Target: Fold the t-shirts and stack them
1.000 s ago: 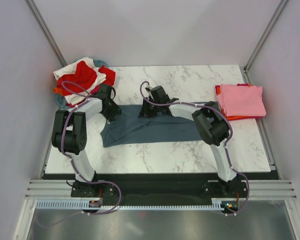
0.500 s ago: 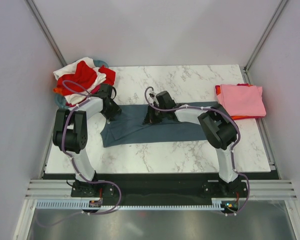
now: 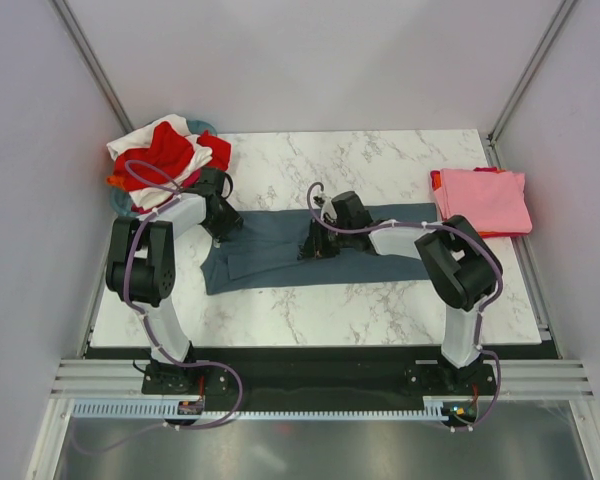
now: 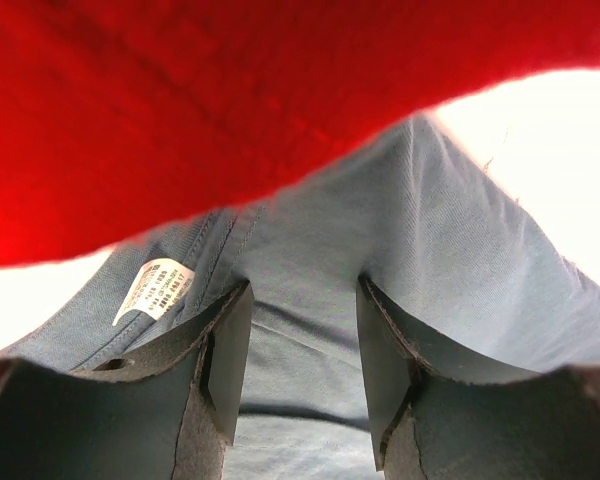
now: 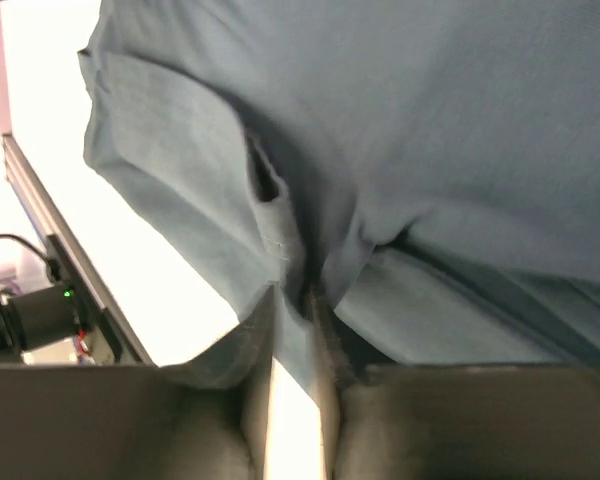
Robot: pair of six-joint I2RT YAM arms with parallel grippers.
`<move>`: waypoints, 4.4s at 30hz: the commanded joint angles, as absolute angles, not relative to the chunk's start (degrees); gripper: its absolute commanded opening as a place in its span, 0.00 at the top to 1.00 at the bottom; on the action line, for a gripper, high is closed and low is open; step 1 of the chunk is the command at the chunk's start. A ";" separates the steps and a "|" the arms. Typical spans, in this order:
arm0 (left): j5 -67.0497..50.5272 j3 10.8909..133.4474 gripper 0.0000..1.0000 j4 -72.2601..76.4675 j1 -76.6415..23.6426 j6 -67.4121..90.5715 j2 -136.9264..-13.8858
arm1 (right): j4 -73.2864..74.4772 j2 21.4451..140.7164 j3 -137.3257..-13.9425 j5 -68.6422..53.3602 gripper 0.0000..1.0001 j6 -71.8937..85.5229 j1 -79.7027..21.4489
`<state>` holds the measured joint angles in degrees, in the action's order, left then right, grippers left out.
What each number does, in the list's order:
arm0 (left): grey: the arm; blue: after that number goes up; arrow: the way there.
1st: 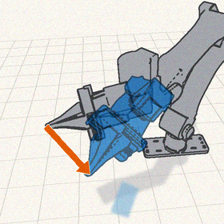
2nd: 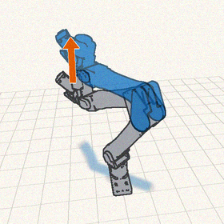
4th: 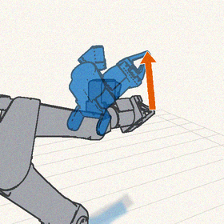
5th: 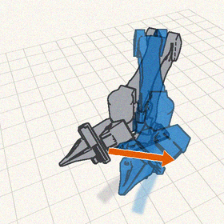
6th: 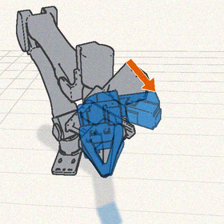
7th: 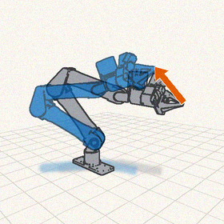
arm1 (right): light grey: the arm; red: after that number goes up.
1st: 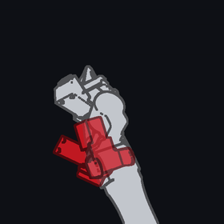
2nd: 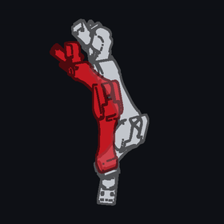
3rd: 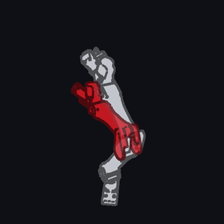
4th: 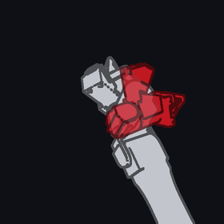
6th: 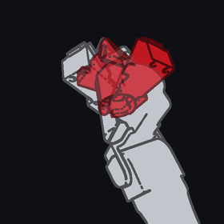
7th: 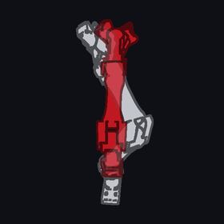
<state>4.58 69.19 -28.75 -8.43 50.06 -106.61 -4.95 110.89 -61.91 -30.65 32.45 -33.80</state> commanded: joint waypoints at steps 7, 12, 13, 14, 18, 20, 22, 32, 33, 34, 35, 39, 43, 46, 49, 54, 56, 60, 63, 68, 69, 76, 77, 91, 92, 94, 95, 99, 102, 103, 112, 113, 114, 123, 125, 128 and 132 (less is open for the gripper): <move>8.00 70.31 0.46 -31.46 -8.09 49.39 -108.02 | -4.75 108.28 -66.61 -33.49 0.47 29.45 -33.13; 8.00 70.31 0.47 -31.81 -8.09 49.48 -107.14 | -2.90 113.45 -74.86 -34.45 0.40 28.31 -33.31; 8.00 70.31 0.47 -31.90 -8.09 49.48 -107.05 | -2.38 114.34 -76.19 -34.63 0.39 27.87 -33.48; 8.09 70.40 0.47 -32.08 -8.09 49.48 -106.79 | -1.50 115.30 -78.72 -34.80 0.39 27.43 -33.83; 8.44 70.84 0.46 -32.61 -8.09 49.39 -106.61 | -0.36 121.97 -85.14 -38.75 0.40 26.37 -35.24; 8.61 71.27 0.46 -33.05 -8.00 49.39 -106.87 | -0.17 124.09 -88.66 -39.90 0.41 26.19 -36.47; 8.53 71.63 0.46 -33.31 -8.09 49.39 -107.31 | -0.18 127.08 -90.69 -41.04 0.43 26.19 -37.17; 7.21 73.12 0.46 -33.92 -7.74 49.75 -108.72 | -0.17 135.09 -96.87 -47.19 0.43 25.49 -39.20; 7.38 73.12 0.46 -34.01 -7.73 49.66 -108.72 | -0.18 134.48 -96.16 -47.63 0.43 24.88 -39.20; 7.38 73.13 0.46 -34.01 -7.73 49.66 -108.81 | -0.18 134.04 -95.37 -48.07 0.43 24.44 -39.20; 7.47 73.21 0.46 -34.01 -7.56 49.57 -108.90 | -0.18 133.51 -93.53 -48.34 0.43 24.00 -39.20; 7.64 73.21 0.46 -34.01 -7.56 49.48 -108.90 | -0.18 129.57 -88.95 -50.44 0.44 22.33 -39.20; 8.09 73.39 0.46 -34.10 -7.56 49.31 -108.63 | -0.18 125.34 -84.38 -49.84 0.44 21.45 -39.20; 8.35 73.56 0.46 -34.10 -7.56 49.22 -108.63 | -0.35 122.79 -82.27 -48.87 0.44 21.62 -39.20; 8.17 73.74 0.46 -34.10 -7.56 49.22 -108.72 | -0.18 121.64 -81.74 -47.55 0.43 22.06 -39.11; 7.12 74.18 0.47 -34.28 -7.47 48.17 -108.63 | -0.18 120.15 -81.65 -40.61 0.37 22.06 -38.50; 6.86 74.27 0.47 -34.10 -7.56 47.29 -107.85 | -0.18 119.71 -81.74 -39.47 0.36 22.06 -37.97; 6.94 73.65 0.46 -34.01 -7.65 46.67 -105.13 | -0.18 117.78 -81.04 -34.90 0.36 21.97 -37.18; 6.33 72.78 0.45 -33.84 -7.91 47.63 -103.02 | -0.09 117.42 -81.38 -32.88 0.37 21.97 -36.65; 5.98 71.29 0.45 -33.84 -9.05 47.46 -99.50 | 7.10 119.09 -85.07 -27.08 0.39 19.96 -36.56; 5.89 70.76 0.45 -33.84 -9.49 47.46 -98.80 | 8.08 119.61 -85.51 -26.37 0.40 19.69 -36.65; 4.75 64.26 0.45 -33.75 -11.16 45.45 -91.76 | 10.81 118.30 -83.59 -22.67 0.46 18.46 -36.74; 4.40 62.94 0.46 -33.75 -11.34 45.18 -90.80 | 10.98 118.13 -83.06 -22.59 0.46 18.28 -36.91; 1.58 53.79 0.49 -27.77 -12.04 43.95 -90.26 | 11.51 115.05 -80.16 -23.03 0.74 18.46 -37.18; 1.84 53.53 0.50 -27.60 -11.95 43.95 -90.26 | 11.51 114.53 -79.98 -23.03 0.79 18.81 -37.18; 2.46 53.26 0.53 -27.25 -12.04 43.68 -90.09 | 11.51 113.91 -79.28 -22.94 0.87 19.07 -37.18; 2.90 53.17 0.53 -27.25 -12.13 43.68 -89.91 | 11.51 113.65 -79.10 -22.68 0.89 19.42 -37.18; 3.69 52.91 0.53 -26.72 -12.04 43.77 -89.38 | 11.34 113.20 -77.96 -22.59 1.00 20.12 -37.18; 2.73 53.17 0.53 -26.19 -12.04 43.33 -89.21 | 10.81 112.94 -77.00 -22.94 1.00 20.74 -37.18; 2.46 53.00 0.53 -25.84 -12.04 43.16 -89.21 | 10.11 112.85 -76.30 -23.20 1.00 20.83 -37.18; -1.49 49.75 0.57 -20.13 -12.04 41.75 -88.33 | 6.16 112.59 -73.39 -24.96 1.00 23.47 -37.18; -1.76 49.83 0.62 -20.13 -11.95 41.66 -88.77 | 5.98 112.76 -73.30 -25.13 1.00 23.64 -37.18; -2.02 49.83 0.66 -20.04 -12.04 41.49 -88.94 | 5.89 112.76 -73.21 -25.22 1.00 23.73 -37.18; -2.20 49.22 0.92 -19.51 -12.04 40.17 -88.77 | 5.71 112.41 -72.42 -25.05 1.00 23.82 -37.09; -1.76 48.87 0.98 -19.60 -12.04 40.08 -87.98 | 5.71 112.15 -72.25 -24.96 1.00 23.91 -37.00; -0.18 48.08 0.98 -20.30 -12.04 39.99 -86.40 | 5.63 111.36 -71.63 -24.79 1.00 24.34 -37.00; 1.30 46.41 0.98 -20.65 -11.95 40.78 -82.63 | 5.27 110.30 -70.23 -24.08 1.00 25.75 -37.00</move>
<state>-1.41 47.11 -21.08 -11.77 42.13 -86.56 7.22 113.97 -71.09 -24.08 24.45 -36.91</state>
